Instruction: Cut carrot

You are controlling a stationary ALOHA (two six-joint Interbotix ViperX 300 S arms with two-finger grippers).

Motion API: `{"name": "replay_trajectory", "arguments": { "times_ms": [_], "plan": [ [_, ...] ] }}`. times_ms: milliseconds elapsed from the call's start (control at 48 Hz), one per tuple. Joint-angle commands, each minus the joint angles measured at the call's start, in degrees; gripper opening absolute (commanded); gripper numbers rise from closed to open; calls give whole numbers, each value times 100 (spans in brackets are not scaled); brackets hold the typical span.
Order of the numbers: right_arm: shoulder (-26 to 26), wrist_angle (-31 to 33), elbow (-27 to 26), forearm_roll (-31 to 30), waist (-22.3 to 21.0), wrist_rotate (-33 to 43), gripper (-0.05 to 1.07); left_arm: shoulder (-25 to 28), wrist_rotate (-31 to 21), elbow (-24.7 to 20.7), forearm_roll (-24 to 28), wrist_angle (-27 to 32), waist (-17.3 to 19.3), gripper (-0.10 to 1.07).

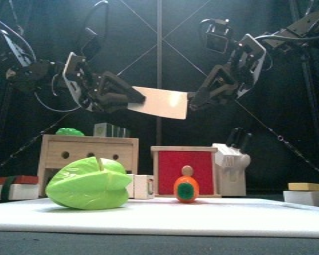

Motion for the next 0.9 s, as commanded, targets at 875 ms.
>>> {"name": "replay_trajectory", "arguments": {
  "times_ms": [875],
  "plan": [
    [-35,176,237,457,97,9,35,580,-9,-149,290,-44,-105,39]
  ]
}}
